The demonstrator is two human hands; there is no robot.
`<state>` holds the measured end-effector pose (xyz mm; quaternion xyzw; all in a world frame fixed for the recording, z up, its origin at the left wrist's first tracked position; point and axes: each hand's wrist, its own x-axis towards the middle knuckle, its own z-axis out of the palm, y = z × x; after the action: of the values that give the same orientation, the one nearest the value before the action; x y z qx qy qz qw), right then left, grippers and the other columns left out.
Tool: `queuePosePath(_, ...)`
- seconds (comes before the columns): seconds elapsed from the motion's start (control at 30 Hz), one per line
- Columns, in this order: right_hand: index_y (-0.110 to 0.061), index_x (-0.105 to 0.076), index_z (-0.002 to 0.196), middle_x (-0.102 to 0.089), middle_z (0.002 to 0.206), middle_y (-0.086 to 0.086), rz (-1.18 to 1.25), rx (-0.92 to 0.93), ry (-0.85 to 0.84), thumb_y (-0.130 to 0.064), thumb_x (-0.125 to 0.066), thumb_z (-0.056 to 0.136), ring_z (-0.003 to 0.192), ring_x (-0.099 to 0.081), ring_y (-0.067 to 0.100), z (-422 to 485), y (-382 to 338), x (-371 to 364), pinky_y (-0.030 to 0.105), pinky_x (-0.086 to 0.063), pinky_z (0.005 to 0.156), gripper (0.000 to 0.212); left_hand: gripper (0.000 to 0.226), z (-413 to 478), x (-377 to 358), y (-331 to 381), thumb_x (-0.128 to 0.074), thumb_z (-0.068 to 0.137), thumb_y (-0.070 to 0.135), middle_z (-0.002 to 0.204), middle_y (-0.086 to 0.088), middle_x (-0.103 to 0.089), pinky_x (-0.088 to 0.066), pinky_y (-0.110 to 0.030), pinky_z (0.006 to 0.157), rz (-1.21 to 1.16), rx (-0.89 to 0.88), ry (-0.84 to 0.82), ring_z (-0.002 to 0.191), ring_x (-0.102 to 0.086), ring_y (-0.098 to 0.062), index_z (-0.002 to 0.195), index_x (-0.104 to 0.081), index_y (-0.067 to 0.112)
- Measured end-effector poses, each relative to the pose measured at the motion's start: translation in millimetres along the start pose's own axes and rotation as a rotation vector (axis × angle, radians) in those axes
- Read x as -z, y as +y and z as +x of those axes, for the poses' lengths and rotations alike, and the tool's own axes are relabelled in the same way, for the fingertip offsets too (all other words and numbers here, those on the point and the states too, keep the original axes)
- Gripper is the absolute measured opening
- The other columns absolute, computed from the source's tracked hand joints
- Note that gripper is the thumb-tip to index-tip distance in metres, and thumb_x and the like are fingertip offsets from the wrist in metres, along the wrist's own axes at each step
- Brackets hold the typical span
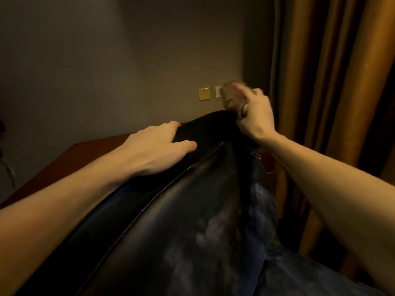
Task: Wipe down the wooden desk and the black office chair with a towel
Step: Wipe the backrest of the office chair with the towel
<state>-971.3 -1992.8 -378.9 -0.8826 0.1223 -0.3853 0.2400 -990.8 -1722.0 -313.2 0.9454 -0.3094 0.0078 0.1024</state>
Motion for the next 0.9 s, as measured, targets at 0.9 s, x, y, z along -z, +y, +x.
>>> queuePosePath(0.9, -0.032, -0.05, 0.147, -0.057, 0.132, 0.001, 0.177, -0.137, -0.132, -0.002, -0.066, 0.083, 0.123, -0.057, 0.027, -33, -19, 0, 0.04, -0.046, 0.104, 0.072, 0.073, 3, 2, -10, -0.05, 0.098, 0.06, 0.154, -0.007, -0.046, -0.043, -0.041, 0.109, -0.228, 0.022, -0.069, 0.133, -0.05, -0.026, 0.159, -0.031, 0.023)
